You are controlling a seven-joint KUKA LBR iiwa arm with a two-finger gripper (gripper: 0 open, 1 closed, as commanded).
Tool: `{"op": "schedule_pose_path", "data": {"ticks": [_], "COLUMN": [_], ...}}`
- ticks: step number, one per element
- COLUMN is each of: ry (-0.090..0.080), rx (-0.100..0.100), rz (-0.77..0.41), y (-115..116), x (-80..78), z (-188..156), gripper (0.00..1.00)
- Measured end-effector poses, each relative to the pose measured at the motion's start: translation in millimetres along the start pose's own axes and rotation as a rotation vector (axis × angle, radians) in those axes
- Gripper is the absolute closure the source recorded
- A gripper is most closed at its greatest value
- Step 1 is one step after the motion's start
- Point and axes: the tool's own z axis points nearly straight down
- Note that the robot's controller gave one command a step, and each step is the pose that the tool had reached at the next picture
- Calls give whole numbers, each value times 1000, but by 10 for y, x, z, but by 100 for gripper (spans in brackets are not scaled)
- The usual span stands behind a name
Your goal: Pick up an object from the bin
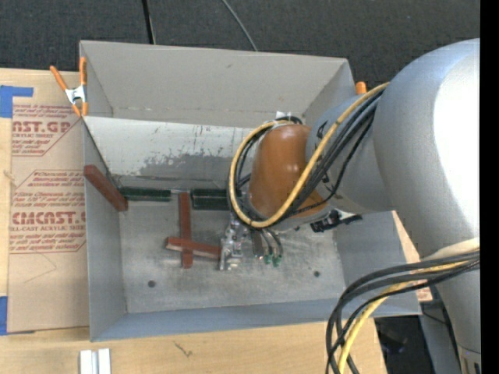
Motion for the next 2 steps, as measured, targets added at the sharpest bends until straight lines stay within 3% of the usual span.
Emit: {"op": "schedule_pose_path", "data": {"ticks": [1,2], "ry": [0,18], "rx": [0,4], "rz": [0,5], "y": [0,51], "x": [0,-280], "z": [0,-1256], "gripper": [100,100]}}
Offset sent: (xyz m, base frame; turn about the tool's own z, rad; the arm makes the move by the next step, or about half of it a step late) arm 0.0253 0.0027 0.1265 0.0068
